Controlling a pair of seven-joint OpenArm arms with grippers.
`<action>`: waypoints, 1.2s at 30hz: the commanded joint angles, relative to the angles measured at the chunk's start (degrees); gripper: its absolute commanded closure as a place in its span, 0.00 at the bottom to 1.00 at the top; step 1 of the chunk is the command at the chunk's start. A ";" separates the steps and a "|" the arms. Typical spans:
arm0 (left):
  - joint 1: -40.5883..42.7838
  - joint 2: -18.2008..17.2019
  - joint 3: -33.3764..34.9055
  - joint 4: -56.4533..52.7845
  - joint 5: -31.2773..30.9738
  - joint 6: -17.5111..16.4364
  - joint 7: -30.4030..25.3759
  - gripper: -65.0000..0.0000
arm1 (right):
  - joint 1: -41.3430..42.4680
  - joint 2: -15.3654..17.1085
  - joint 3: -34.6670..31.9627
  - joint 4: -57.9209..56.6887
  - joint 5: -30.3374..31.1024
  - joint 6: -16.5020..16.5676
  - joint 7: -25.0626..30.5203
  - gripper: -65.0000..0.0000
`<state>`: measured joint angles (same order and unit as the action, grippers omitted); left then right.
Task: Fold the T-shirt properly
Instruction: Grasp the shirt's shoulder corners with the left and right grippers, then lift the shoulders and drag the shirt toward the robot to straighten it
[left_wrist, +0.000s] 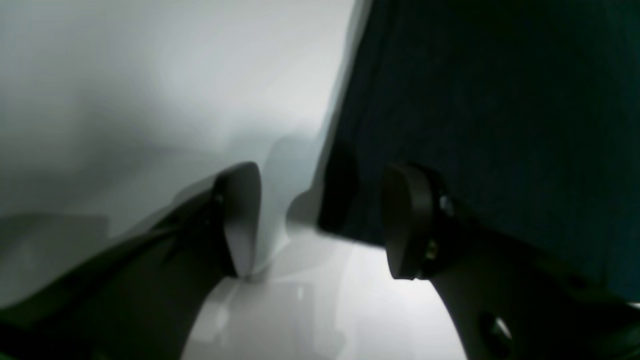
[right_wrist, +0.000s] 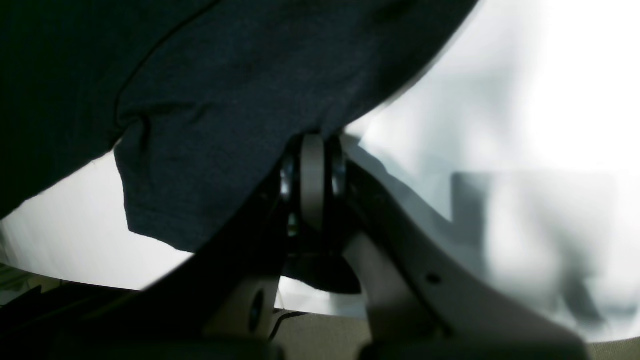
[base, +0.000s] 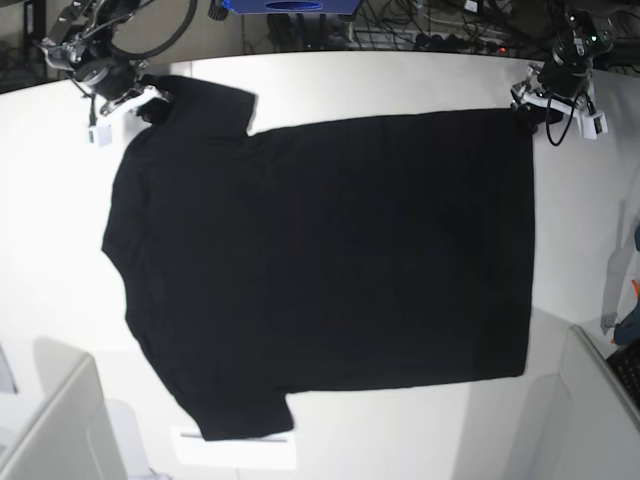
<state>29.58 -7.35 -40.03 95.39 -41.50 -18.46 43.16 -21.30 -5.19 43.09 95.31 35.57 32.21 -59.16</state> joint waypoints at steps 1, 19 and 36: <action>0.09 0.28 -0.19 0.65 -0.13 -0.22 0.40 0.44 | -0.55 0.49 -0.32 -0.05 -4.14 -0.25 -3.04 1.00; 6.77 -1.04 -6.78 10.06 -0.57 -0.40 10.95 1.00 | -6.61 1.02 -0.15 15.86 -3.97 -0.25 -2.95 1.00; 2.81 -1.04 -10.91 16.47 -19.12 6.02 20.01 1.00 | 3.41 3.83 0.03 19.73 5.18 -0.60 -9.11 1.00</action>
<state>31.99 -7.92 -50.48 111.11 -59.90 -12.14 63.70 -18.15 -1.93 42.76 114.06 39.62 31.53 -69.91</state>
